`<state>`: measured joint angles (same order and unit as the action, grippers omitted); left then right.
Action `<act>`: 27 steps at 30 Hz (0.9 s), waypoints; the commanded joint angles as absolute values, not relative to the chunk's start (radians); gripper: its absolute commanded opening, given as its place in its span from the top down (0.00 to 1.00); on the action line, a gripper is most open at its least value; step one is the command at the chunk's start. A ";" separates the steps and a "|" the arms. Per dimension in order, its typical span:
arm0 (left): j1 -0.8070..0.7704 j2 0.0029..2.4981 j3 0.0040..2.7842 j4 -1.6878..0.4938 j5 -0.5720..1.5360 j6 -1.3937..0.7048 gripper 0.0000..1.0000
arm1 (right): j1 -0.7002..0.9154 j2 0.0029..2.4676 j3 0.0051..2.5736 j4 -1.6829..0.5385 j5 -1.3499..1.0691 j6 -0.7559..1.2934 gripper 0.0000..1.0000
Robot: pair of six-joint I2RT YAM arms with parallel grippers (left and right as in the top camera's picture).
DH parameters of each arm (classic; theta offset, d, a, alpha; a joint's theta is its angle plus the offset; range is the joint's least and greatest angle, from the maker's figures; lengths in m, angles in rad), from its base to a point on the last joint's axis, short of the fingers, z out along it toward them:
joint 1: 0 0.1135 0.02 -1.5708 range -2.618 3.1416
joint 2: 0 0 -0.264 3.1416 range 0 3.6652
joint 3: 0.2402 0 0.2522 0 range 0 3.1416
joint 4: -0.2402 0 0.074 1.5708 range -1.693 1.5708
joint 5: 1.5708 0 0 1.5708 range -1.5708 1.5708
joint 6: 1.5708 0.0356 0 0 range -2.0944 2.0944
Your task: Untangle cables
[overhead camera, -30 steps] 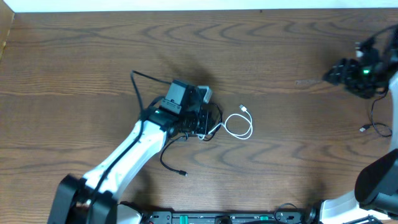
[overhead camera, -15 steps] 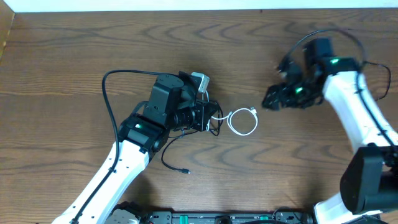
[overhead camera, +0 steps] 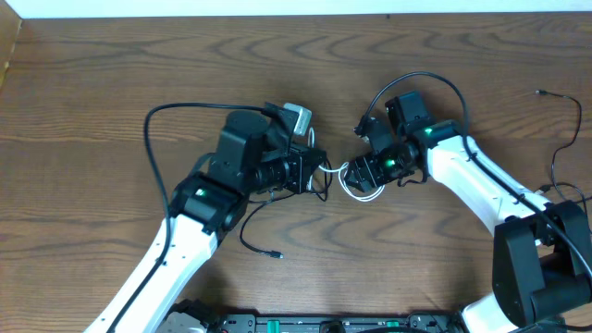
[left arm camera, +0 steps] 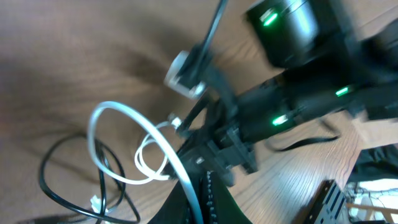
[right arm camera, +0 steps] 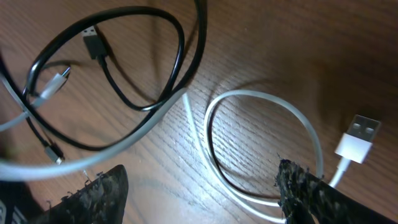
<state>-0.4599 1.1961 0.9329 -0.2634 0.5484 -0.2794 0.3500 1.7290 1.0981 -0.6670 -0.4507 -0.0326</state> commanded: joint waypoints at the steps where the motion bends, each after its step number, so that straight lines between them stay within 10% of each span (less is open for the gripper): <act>1: -0.452 1.134 0.954 -0.246 0.565 -0.259 0.92 | 0.366 1.734 1.083 -0.648 -0.437 0.011 0.27; 27: -0.452 1.031 0.954 -0.252 0.566 -0.263 0.92 | 0.395 1.734 1.083 -0.216 -0.841 0.011 0.21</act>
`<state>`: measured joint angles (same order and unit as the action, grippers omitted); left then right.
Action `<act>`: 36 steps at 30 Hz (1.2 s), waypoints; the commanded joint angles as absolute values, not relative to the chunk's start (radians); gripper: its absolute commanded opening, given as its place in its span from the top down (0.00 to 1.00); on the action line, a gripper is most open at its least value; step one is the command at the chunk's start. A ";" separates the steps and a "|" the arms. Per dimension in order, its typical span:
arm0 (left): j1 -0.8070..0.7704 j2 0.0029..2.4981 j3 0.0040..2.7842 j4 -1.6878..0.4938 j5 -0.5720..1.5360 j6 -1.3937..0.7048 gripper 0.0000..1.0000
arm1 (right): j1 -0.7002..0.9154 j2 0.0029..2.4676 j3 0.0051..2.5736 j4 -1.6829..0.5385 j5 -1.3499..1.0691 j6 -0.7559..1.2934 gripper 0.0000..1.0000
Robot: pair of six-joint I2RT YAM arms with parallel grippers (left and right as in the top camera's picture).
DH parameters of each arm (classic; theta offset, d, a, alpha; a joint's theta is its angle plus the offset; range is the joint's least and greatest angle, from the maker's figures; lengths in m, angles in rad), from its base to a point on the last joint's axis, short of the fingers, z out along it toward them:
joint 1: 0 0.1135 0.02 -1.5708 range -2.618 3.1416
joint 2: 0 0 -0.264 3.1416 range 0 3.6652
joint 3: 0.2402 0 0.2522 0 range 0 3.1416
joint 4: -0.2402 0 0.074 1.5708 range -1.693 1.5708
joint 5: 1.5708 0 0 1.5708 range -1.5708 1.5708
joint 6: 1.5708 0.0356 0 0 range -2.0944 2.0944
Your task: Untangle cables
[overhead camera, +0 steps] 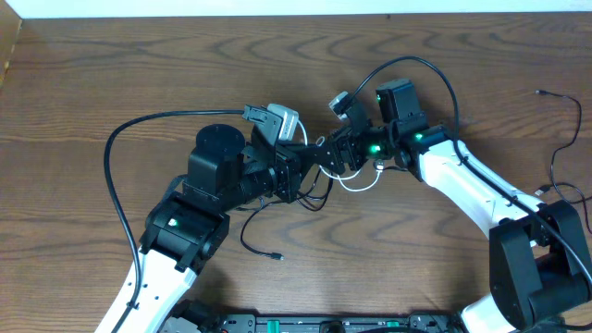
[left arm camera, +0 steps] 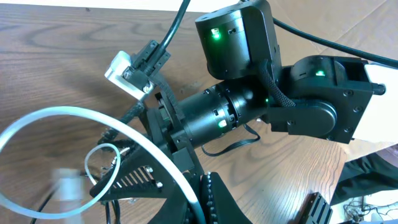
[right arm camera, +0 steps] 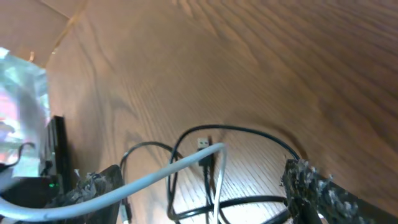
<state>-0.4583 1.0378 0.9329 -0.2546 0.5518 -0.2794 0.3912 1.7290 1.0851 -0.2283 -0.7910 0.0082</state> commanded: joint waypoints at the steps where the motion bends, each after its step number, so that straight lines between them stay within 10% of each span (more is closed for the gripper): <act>1: -0.452 1.031 0.954 -0.251 0.566 -0.263 0.92 | 0.395 1.734 1.083 -0.209 -0.841 0.011 0.21; 19: -0.452 1.031 0.954 -0.218 0.568 -0.289 0.92 | 0.395 1.734 1.083 0.045 -1.095 -0.025 0.37; 26: -0.452 1.031 0.954 -0.218 0.568 -0.289 0.92 | 0.395 1.735 1.083 0.059 -1.158 -0.024 0.94; 36: -0.452 1.031 0.954 -0.316 0.483 -0.289 0.86 | 0.395 1.735 1.083 -0.067 -1.016 -0.023 0.99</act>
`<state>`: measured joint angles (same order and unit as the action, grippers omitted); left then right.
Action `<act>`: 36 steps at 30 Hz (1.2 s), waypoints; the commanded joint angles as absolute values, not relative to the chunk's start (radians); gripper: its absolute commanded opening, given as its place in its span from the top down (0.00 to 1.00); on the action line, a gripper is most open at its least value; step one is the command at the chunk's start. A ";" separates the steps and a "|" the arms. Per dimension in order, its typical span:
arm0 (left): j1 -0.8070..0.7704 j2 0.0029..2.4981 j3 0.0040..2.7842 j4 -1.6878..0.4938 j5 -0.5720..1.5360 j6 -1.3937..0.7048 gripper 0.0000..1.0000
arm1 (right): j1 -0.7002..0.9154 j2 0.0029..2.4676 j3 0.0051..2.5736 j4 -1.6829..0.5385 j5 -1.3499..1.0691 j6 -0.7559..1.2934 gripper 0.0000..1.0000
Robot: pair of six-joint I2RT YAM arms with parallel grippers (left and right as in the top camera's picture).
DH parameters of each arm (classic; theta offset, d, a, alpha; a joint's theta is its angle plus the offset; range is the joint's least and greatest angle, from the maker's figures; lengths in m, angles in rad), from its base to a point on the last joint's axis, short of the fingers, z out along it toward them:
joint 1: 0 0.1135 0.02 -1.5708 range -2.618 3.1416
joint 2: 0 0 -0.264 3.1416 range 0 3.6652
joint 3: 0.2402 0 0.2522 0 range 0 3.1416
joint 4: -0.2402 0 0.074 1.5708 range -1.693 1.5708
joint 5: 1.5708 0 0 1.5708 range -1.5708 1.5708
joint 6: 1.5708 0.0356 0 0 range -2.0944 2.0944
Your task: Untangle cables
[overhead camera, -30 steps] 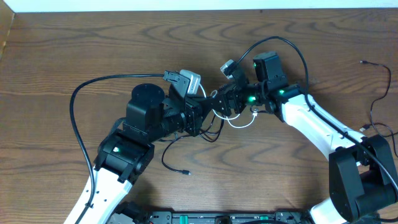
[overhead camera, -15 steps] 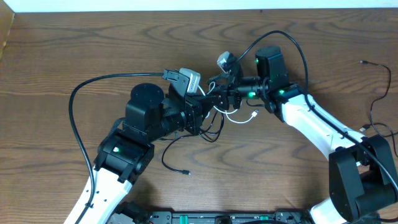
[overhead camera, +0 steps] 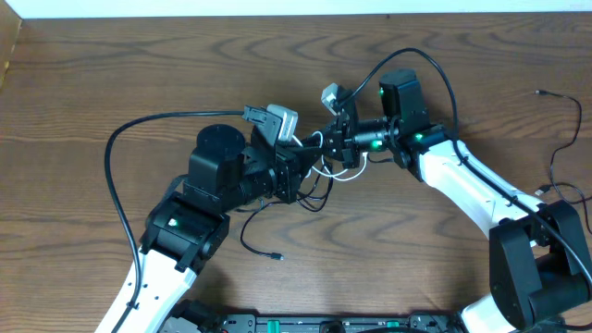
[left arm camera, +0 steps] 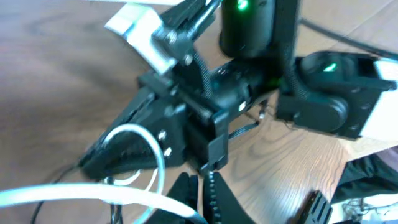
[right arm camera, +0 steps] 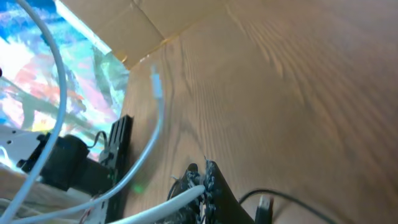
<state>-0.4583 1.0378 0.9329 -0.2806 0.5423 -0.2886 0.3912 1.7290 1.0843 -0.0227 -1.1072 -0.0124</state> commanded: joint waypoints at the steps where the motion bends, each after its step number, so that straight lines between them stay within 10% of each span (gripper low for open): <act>1: -0.452 1.031 0.954 -0.338 0.458 -0.289 0.83 | 0.395 1.735 1.083 -0.102 -0.950 -0.023 0.99; 9: -0.452 1.031 0.954 -0.501 0.307 -0.289 0.65 | 0.368 1.718 1.091 -0.312 -0.360 -0.023 0.99; 36: -0.452 1.068 0.953 -0.599 0.293 -0.288 0.64 | -0.368 1.478 1.387 -0.493 -0.045 0.206 0.99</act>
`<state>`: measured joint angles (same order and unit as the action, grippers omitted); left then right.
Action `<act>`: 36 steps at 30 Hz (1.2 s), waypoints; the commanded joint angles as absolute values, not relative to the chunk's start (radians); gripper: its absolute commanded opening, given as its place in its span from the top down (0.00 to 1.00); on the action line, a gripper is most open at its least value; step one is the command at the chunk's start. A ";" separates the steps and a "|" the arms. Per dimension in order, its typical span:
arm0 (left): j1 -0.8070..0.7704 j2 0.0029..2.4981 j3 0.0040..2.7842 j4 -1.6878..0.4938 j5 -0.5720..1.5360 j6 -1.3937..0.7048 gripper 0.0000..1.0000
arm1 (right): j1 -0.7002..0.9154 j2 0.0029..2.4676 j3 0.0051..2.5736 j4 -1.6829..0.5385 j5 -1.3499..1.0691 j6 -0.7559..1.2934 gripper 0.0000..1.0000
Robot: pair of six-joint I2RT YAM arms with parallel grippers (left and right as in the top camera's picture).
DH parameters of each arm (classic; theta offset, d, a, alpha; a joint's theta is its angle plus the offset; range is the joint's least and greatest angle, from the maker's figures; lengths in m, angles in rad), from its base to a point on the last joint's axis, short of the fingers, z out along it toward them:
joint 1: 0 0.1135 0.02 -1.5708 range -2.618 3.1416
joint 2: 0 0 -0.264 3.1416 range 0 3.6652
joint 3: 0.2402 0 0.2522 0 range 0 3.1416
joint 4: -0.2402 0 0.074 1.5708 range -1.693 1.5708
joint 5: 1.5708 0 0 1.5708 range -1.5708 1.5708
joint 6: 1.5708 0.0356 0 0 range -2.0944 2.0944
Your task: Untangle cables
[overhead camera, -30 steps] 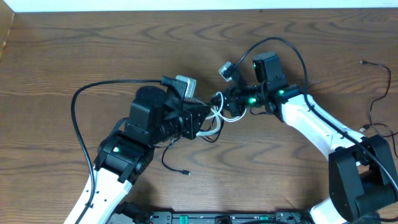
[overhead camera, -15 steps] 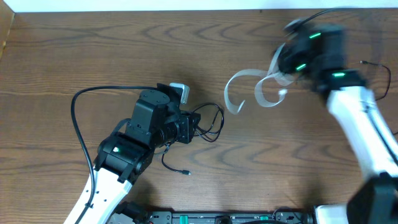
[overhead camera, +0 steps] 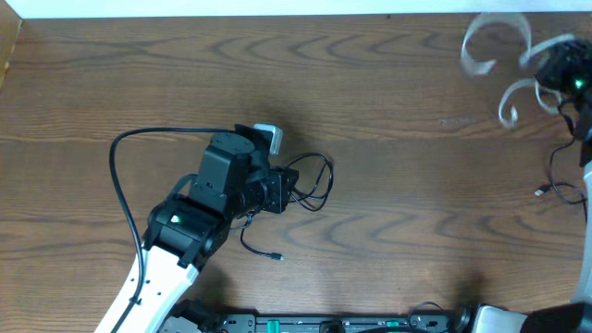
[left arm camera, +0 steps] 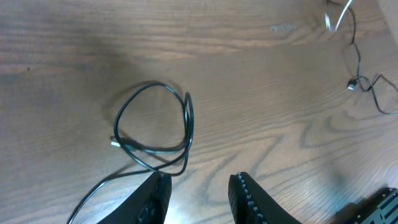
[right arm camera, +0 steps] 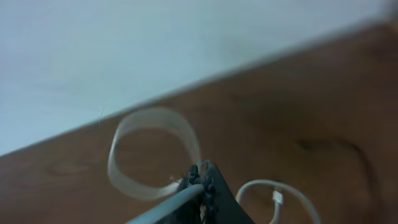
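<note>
My right gripper (right arm camera: pixel 202 179) is shut on the white cable (right arm camera: pixel 151 154), lifted at the table's far right corner. In the overhead view the white cable (overhead camera: pixel 492 44) is a blurred set of loops hanging beside that gripper (overhead camera: pixel 558 72), and its small connector (right arm camera: pixel 277 198) dangles free. The black cable (left arm camera: pixel 155 127) lies on the wood as a loose loop with a tail running toward me. My left gripper (left arm camera: pixel 199 186) stands open just short of that loop with nothing between its fingers. The overhead view shows the black cable (overhead camera: pixel 315 181) right of the left gripper (overhead camera: pixel 292 190).
A thin black cable (overhead camera: pixel 558 176) with a small plug lies at the table's right edge; the left wrist view also shows this thin cable (left arm camera: pixel 362 84). A loose black plug end (overhead camera: pixel 274 255) lies in front of the left arm. The table's far edge (overhead camera: pixel 277 17) meets a white wall.
The right gripper, then shut on the white cable next to the left gripper at mid-table, is now at the far right corner with the whole white cable. The left gripper has opened.
At first both grippers were over the tangled white and black cables, the right one open. Then they stood nose to nose, the left holding the white cable. The right then shut on it too. Now the white cable is away at the right and the black loop lies alone.
</note>
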<state>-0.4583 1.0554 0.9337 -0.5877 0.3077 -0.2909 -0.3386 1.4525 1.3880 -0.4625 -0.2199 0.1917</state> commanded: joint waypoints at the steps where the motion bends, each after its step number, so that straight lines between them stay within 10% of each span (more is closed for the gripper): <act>1: -0.452 1.074 0.953 -0.606 0.293 -0.288 0.64 | -0.379 1.489 1.387 -0.512 -0.001 0.206 0.99; 17: -0.452 1.173 0.953 -0.680 0.216 -0.289 0.64 | -0.580 1.545 1.387 -0.548 0.100 0.302 0.98; 22: -0.452 1.173 0.953 -0.680 0.216 -0.289 0.65 | -0.595 1.545 1.387 -0.567 0.014 0.310 0.31; 36: -0.452 1.173 0.953 -0.680 0.216 -0.289 0.64 | -0.485 1.545 1.365 -0.706 -0.425 0.270 0.25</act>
